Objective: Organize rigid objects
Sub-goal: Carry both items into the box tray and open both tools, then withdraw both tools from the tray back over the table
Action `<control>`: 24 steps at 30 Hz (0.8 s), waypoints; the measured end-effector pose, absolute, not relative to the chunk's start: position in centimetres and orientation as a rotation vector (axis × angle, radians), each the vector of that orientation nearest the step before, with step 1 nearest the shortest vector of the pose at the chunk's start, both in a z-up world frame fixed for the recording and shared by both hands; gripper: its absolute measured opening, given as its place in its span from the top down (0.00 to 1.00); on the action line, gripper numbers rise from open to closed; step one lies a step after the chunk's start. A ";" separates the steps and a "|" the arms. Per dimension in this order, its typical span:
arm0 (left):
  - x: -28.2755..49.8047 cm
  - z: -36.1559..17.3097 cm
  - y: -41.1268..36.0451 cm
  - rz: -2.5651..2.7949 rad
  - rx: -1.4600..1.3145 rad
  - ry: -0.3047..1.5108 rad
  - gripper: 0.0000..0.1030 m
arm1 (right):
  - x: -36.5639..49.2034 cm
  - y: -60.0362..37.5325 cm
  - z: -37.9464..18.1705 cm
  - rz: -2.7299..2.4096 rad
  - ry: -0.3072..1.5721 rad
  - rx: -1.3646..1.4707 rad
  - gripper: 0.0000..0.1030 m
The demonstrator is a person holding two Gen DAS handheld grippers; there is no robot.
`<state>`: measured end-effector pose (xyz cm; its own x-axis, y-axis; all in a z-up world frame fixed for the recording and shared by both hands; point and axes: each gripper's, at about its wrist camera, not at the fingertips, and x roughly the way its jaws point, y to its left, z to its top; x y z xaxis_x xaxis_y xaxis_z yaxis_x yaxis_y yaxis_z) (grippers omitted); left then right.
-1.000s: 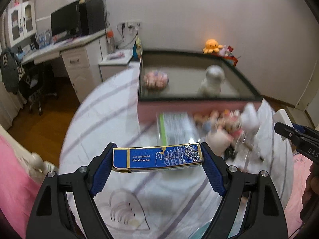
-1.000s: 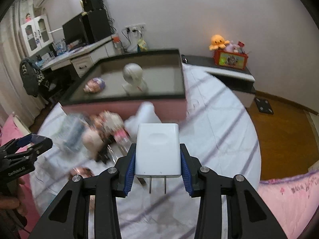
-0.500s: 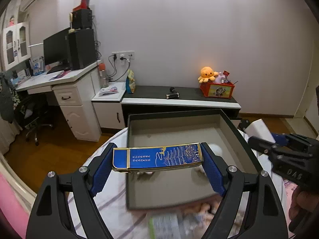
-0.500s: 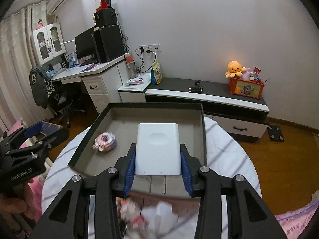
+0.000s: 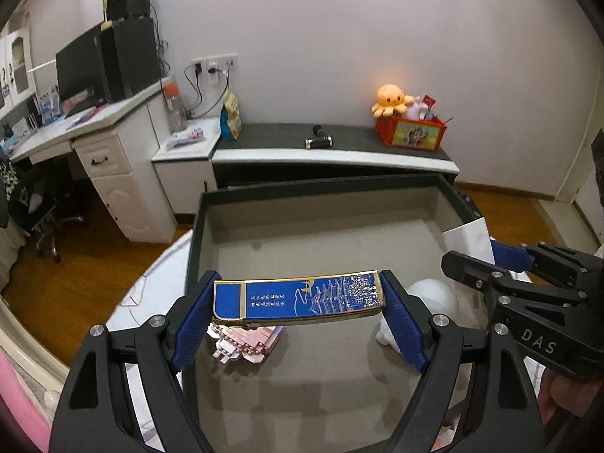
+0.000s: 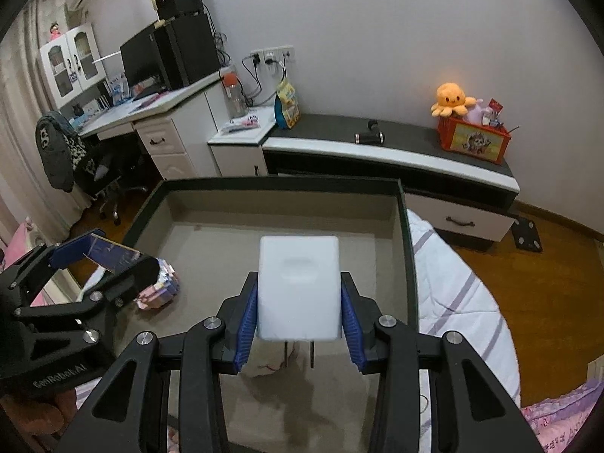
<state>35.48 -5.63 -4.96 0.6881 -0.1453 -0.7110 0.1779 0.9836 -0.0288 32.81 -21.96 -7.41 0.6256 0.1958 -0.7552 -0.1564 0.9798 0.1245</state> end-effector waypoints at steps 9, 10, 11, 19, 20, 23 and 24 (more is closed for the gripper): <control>33.8 -3.7 -4.4 -0.150 0.033 0.735 0.00 | 31.7 -22.8 -6.6 0.190 0.850 0.077 0.18; 33.5 -3.5 -4.2 -0.147 0.034 0.732 0.00 | 31.5 -22.8 -6.4 0.184 0.847 0.075 0.17; 33.1 -3.1 -4.0 -0.140 0.034 0.727 0.00 | 31.0 -22.8 -6.2 0.172 0.840 0.072 0.16; 28.9 -0.1 -2.4 -0.129 0.009 0.665 0.00 | 27.7 -23.0 -3.6 0.147 0.767 0.112 0.00; 28.2 0.4 -2.2 -0.129 0.007 0.654 0.00 | 27.3 -23.0 -3.4 0.146 0.761 0.112 0.00; 26.2 1.6 -1.8 -0.123 0.010 0.622 0.00 | 25.4 -22.8 -2.5 0.135 0.735 0.117 0.00; 25.6 1.9 -1.7 -0.122 0.011 0.615 0.00 | 25.0 -22.8 -2.3 0.134 0.729 0.118 0.00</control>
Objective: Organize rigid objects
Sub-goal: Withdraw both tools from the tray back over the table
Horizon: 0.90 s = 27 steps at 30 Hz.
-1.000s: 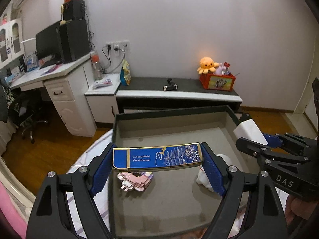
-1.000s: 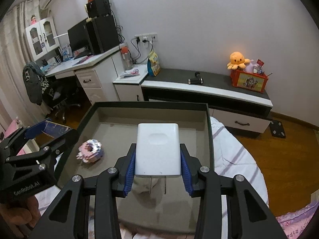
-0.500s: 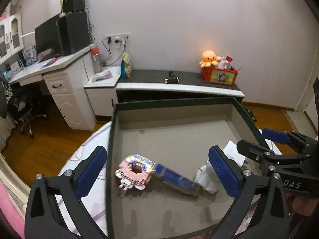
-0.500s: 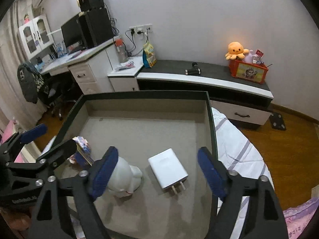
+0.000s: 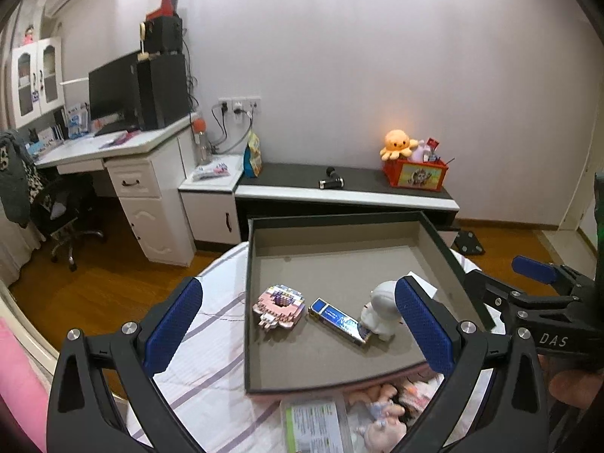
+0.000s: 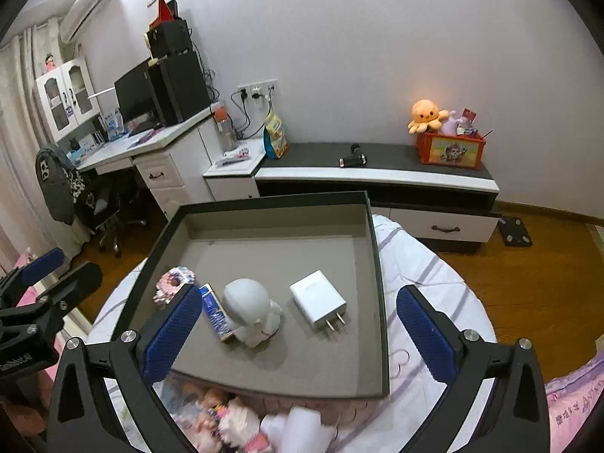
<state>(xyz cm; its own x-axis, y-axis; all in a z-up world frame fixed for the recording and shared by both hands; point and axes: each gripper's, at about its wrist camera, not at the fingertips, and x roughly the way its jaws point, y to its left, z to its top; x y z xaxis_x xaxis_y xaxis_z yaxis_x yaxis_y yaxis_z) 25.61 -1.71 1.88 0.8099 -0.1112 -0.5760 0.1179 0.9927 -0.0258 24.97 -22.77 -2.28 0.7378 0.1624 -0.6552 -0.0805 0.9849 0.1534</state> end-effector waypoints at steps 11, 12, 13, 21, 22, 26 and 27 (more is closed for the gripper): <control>18.1 4.5 0.9 -0.061 -0.019 0.531 0.00 | 17.0 -23.2 1.0 0.101 0.613 0.120 0.00; 17.6 4.4 1.1 -0.055 -0.022 0.529 0.00 | 16.3 -23.3 1.3 0.098 0.605 0.117 0.00; 16.9 4.4 1.2 -0.048 -0.024 0.525 0.00 | 15.8 -23.2 1.4 0.094 0.599 0.114 0.00; 12.8 3.6 1.6 -0.020 -0.033 0.519 0.00 | 11.0 -23.3 2.0 0.071 0.560 0.101 0.00; 12.3 3.5 1.6 -0.019 -0.034 0.520 0.00 | 10.5 -23.3 1.9 0.072 0.560 0.102 0.00; 10.4 2.9 1.8 -0.013 -0.042 0.529 0.00 | 8.8 -23.3 1.7 0.069 0.557 0.098 0.00; 10.2 2.8 1.7 -0.013 -0.044 0.532 0.00 | 8.3 -23.3 1.7 0.069 0.553 0.101 0.00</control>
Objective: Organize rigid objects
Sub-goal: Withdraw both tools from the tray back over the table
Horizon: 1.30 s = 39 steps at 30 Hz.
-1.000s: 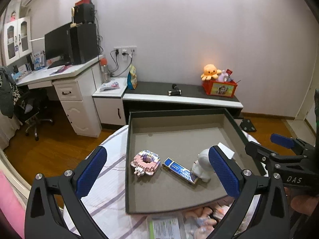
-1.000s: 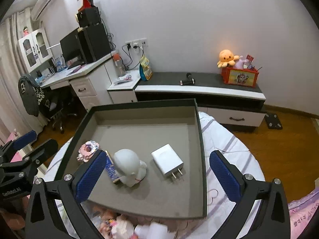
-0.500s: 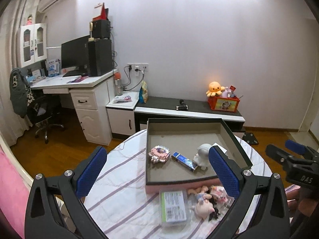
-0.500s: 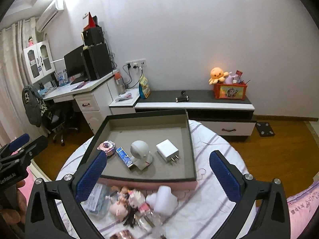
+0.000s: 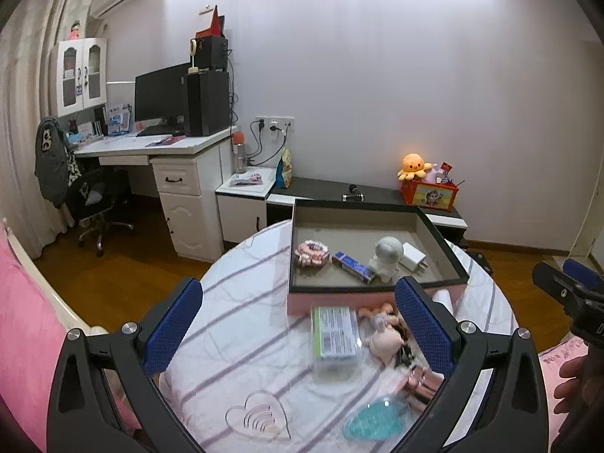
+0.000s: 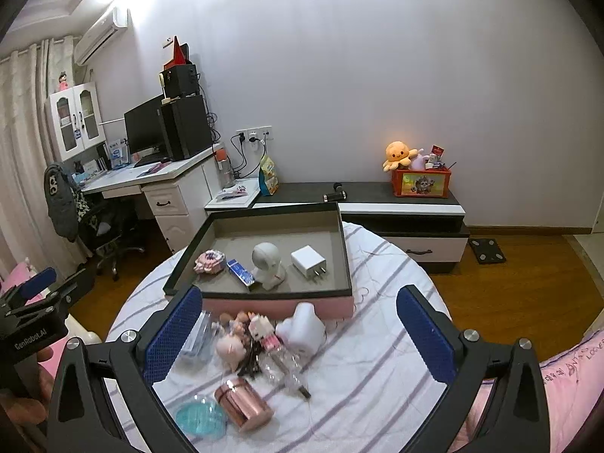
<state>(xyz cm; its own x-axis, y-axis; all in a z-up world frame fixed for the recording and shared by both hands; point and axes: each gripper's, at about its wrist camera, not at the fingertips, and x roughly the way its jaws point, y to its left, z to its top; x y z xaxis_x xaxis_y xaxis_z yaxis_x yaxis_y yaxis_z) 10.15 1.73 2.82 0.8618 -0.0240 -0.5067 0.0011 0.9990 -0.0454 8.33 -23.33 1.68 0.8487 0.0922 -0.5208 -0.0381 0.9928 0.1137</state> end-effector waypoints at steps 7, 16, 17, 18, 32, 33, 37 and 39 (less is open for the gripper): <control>7.9 2.5 2.2 -0.010 -0.060 0.534 0.00 | 6.2 -22.9 1.6 0.075 0.543 0.099 0.00; 6.4 2.1 2.1 -0.013 -0.069 0.540 0.00 | 4.5 -22.3 1.7 0.085 0.537 0.098 0.00; 6.4 2.1 2.1 -0.012 -0.069 0.538 0.00 | 4.5 -22.3 1.7 0.085 0.535 0.096 0.00; 6.2 2.2 2.1 -0.012 -0.069 0.536 0.00 | 4.4 -22.3 1.7 0.085 0.535 0.096 0.00; 5.3 0.9 1.1 -0.038 -0.060 0.570 0.00 | 4.3 -22.6 1.3 0.085 0.562 0.102 0.00; 5.3 0.5 0.9 -0.044 -0.058 0.579 0.00 | 4.3 -22.7 1.1 0.084 0.568 0.103 0.00; 5.4 -1.8 -0.3 -0.066 -0.043 0.644 0.00 | 4.4 -23.0 -0.4 0.086 0.606 0.106 0.00; 5.3 -3.1 -0.9 -0.075 -0.041 0.677 0.00 | 4.5 -23.1 -1.4 0.090 0.631 0.101 0.00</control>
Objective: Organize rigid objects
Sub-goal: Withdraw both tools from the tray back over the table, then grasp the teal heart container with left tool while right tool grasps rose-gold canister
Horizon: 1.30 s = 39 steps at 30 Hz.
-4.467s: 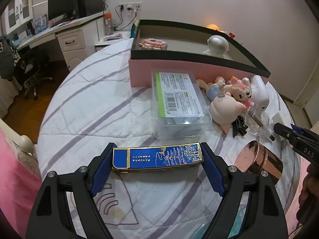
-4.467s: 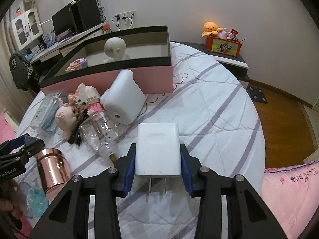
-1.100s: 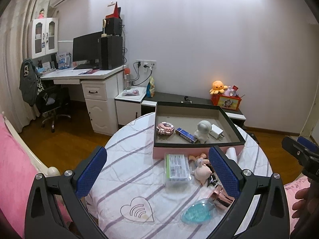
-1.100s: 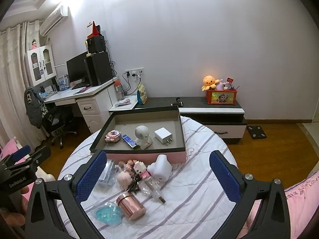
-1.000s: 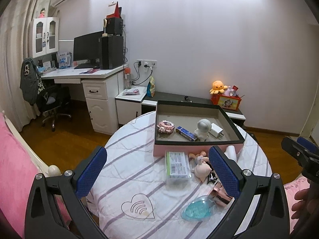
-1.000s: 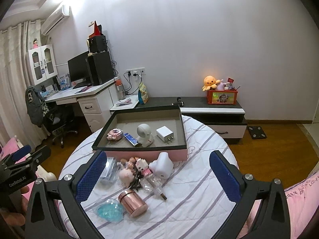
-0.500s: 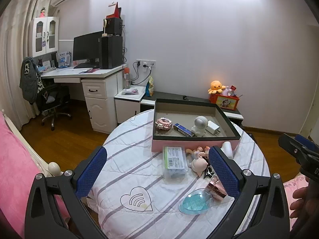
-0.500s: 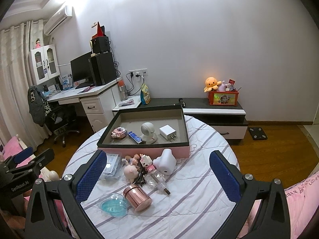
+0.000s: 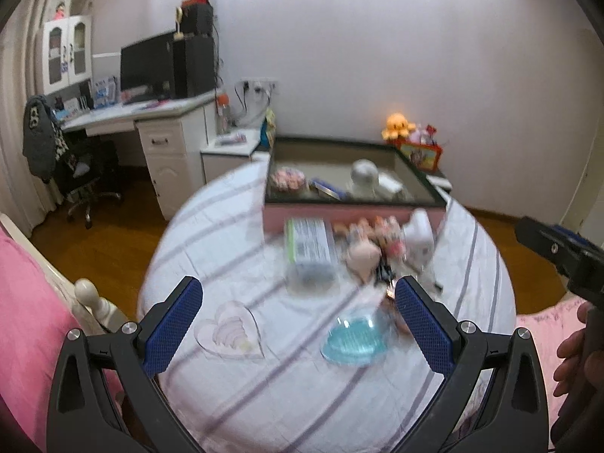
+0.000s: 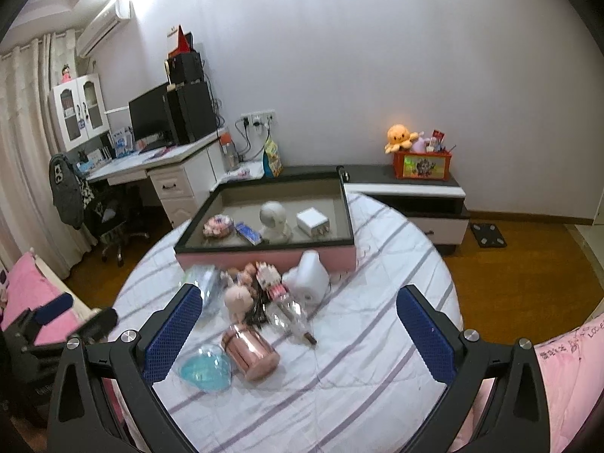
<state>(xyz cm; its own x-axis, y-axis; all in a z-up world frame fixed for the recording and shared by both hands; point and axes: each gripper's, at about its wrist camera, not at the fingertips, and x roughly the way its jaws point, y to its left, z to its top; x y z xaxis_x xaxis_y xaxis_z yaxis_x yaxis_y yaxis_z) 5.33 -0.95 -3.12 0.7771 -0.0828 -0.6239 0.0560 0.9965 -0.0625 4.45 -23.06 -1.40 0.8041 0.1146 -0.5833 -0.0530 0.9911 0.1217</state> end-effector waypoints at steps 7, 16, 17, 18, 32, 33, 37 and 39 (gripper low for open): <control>5.6 -7.0 -3.2 -0.090 -0.027 0.753 0.00 | 4.7 -23.6 -4.7 0.116 0.699 0.107 0.00; 7.4 -10.5 -5.4 -0.110 -0.006 0.823 0.00 | 5.7 -24.8 -6.6 0.134 0.745 0.134 0.00; 7.5 -10.9 -5.5 -0.113 -0.006 0.829 0.00 | 6.0 -24.8 -6.9 0.137 0.752 0.135 0.00; 7.8 -11.3 -5.6 -0.116 -0.006 0.840 0.00 | 6.2 -24.7 -7.1 0.143 0.759 0.135 0.00; 10.1 -13.6 -3.3 -0.138 -0.015 0.881 0.32 | 8.7 -20.8 -10.3 0.243 0.855 0.091 0.00; 10.2 -13.6 -3.0 -0.145 -0.022 0.882 0.32 | 8.7 -20.4 -10.5 0.252 0.859 0.088 0.00; 10.4 -13.5 -2.4 -0.150 -0.019 0.878 0.32 | 9.2 -18.8 -11.2 0.283 0.871 0.066 0.01; 10.4 -13.5 -2.3 -0.148 -0.014 0.876 0.32 | 9.6 -18.2 -11.8 0.293 0.887 0.060 0.07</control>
